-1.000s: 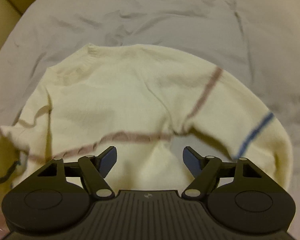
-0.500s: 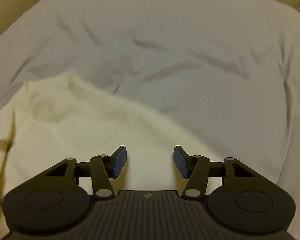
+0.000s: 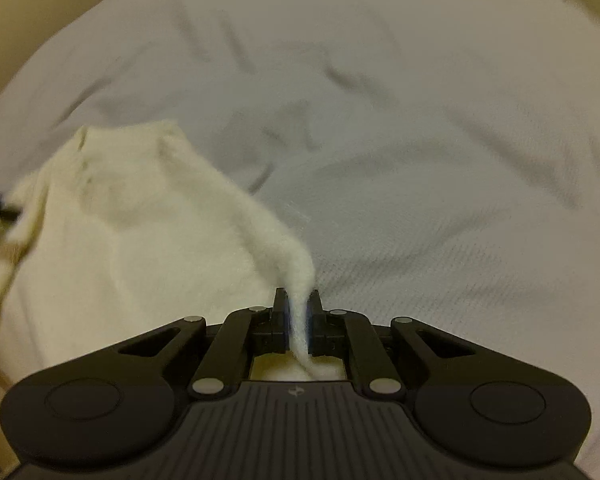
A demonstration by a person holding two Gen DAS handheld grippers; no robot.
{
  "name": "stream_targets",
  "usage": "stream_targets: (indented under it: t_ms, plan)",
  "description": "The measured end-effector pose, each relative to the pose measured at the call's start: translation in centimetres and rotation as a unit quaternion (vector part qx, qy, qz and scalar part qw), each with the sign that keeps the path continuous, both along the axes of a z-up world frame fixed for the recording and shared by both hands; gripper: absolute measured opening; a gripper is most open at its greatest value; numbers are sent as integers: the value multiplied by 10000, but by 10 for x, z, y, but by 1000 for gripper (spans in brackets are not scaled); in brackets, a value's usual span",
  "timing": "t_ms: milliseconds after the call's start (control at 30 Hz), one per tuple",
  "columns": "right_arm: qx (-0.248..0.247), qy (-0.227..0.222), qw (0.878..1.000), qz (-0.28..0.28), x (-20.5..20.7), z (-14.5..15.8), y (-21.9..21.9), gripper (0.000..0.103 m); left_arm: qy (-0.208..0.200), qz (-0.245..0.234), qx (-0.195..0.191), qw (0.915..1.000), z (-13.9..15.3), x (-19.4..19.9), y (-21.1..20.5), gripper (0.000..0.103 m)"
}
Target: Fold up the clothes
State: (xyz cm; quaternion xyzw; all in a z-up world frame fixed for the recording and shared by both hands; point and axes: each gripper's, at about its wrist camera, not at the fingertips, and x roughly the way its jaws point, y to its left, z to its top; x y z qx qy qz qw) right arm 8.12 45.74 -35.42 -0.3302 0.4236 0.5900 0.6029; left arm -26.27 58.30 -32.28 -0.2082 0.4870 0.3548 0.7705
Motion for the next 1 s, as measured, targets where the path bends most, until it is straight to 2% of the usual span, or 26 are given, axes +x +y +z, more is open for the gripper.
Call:
stream_targets:
  t_ms: [133, 300, 367, 400, 433, 500, 533, 600, 633, 667, 800, 900, 1000]
  plan:
    - [533, -418, 9973, -275, 6, 43, -2, 5, -250, -23, 682, 9974, 43, 10, 17, 11]
    - [1191, -991, 9856, -681, 34, 94, 15, 5, -494, -393, 1663, 9841, 86, 63, 73, 13]
    - [1364, -1067, 9800, -981, 54, 109, 27, 5, -432, -459, 1756, 9824, 88, 94, 96, 16]
    - [1432, -1056, 9771, -1169, 65, 112, 33, 5, -374, -473, 1707, 9835, 85, 108, 107, 20]
    - [1436, -1087, 9744, -1345, 73, 111, 41, 6, -308, -434, 1695, 9841, 81, 117, 111, 28]
    - [1246, -1267, 9705, -1632, 85, 100, 56, 26, -159, -259, 1740, 9843, 72, 123, 111, 30]
    - [1058, -1345, 9700, -1727, 88, 92, 60, 42, -84, -172, 1762, 9842, 68, 126, 111, 33]
    - [984, -1349, 9683, -1860, 88, 83, 54, 46, -135, -68, 1579, 9873, 59, 116, 101, 42]
    - [993, -1278, 9679, -1922, 87, 79, 46, 52, -156, -17, 1428, 9896, 54, 105, 92, 42]
    - [962, -1124, 9686, -1997, 84, 75, 34, 58, -146, 42, 1255, 9920, 48, 91, 82, 42]
    - [626, -232, 9687, -2391, 64, 50, -32, 58, -41, 303, 377, 9988, 27, 23, 31, 39]
    - [237, 424, 9606, -2737, 36, 32, -94, 58, -46, 615, -338, 9975, 20, -28, -14, 39]
    - [-116, 859, 9493, -3022, 5, 24, -147, 59, -141, 1001, -1072, 9891, 24, -75, -48, 39]
